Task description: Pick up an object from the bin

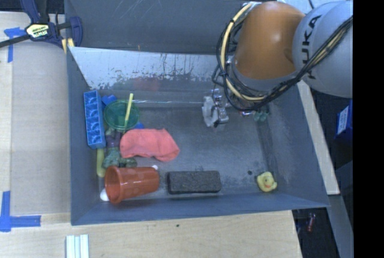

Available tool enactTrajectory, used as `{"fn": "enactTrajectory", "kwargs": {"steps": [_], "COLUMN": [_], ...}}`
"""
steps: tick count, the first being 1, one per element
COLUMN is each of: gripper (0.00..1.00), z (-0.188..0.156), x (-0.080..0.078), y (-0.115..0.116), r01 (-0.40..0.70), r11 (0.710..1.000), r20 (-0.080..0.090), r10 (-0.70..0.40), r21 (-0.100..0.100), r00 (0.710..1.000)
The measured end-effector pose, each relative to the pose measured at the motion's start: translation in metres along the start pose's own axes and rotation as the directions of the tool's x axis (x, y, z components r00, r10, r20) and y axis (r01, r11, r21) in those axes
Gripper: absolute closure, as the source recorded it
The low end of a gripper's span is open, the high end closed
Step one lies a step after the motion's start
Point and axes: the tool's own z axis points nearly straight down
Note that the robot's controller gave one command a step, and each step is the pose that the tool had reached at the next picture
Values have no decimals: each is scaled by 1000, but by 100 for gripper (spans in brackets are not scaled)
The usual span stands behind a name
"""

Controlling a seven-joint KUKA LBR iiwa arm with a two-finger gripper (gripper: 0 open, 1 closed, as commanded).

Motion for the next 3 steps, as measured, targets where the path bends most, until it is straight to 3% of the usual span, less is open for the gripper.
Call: {"fn": "enactTrajectory", "kwargs": {"steps": [1, 2, 3], "gripper": [100, 0, 0], "z": [11, 34, 33], "x": [1, 8, 8], "y": [31, 61, 61], "r01": [-115, -113, -112], "r11": [993, 994, 994], "r20": [6, -4, -3], "r10": [115, 113, 112], "r21": [0, -3, -2], "r00": [993, 994, 994]}}
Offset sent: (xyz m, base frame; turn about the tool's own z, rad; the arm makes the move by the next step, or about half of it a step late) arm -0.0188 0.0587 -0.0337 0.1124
